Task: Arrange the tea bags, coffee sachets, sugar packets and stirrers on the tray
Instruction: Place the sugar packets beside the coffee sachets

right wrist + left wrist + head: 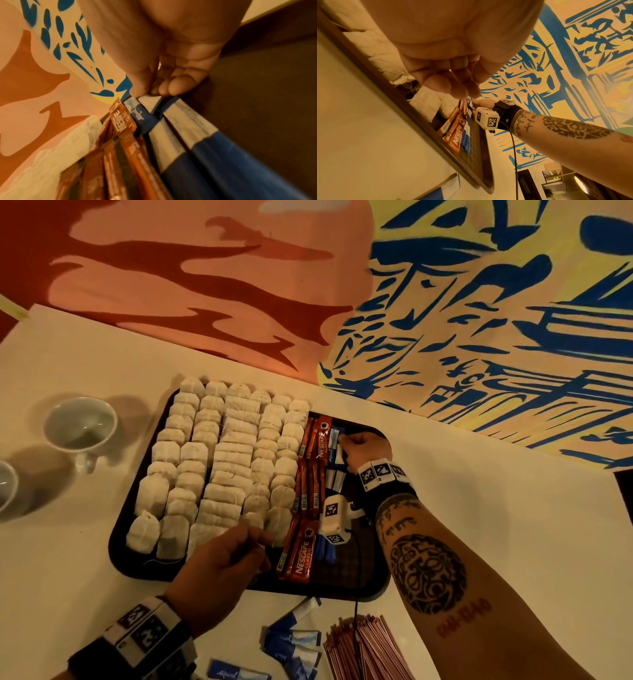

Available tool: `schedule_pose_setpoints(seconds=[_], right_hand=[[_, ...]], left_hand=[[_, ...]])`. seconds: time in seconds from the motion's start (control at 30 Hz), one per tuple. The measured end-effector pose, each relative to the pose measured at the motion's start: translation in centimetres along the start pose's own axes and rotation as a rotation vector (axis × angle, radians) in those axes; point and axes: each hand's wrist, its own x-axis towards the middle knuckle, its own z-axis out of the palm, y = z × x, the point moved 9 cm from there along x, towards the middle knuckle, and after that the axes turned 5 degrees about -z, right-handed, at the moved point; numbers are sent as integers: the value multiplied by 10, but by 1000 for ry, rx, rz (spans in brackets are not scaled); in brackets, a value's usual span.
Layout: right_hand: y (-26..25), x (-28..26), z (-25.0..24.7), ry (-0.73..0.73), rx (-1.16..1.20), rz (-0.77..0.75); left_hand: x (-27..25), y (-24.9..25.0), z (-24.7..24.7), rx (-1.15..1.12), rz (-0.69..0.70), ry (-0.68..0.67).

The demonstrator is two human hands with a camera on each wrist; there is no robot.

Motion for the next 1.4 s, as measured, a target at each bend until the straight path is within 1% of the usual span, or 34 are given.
schedule_pose_setpoints(seconds=[0.17,0.27,0.37,0.5,0.6,0.7,0.8,0.9,1.0,1.03,1.17,1.27,1.33,1.4], right_hand=[[10,5,0,-1,9,34],[19,10,-3,0,-31,37],[28,9,-13,21,-43,27],[10,-39,-42,100,-74,-23],[11,-79,-54,153,-101,-67],[24,-124,-48,124,-97,-114],[49,-159,-31,48,-99,-153],[70,-182,-16,-16,-90,-206],[83,-193,-12,-2,-80,-273],[84,-194,-11,5,-62,-286],[86,-196,-9,17,7,-277],[87,-194,-5,20,22,-259],[88,-193,-4,16,30,-249],[89,-192,-4,8,28,-248]], left_hand=[[-5,4,-3,41,30,14],[-13,9,-5,117,62,31],[-22,5,-1,237,73,-2],[-38,-14,15,585,122,-111],[-49,-41,30,839,170,-197],[-57,-65,48,1101,240,-271],[-61,-78,56,1232,250,-280],[-64,-73,62,1263,360,-227],[-62,-77,67,1340,310,-233],[-60,-75,69,1326,291,-230],[-52,-47,77,1041,242,-120],[-43,-40,89,950,200,-40],[-37,-45,98,978,166,-20],[-31,-54,105,1090,138,-36]])
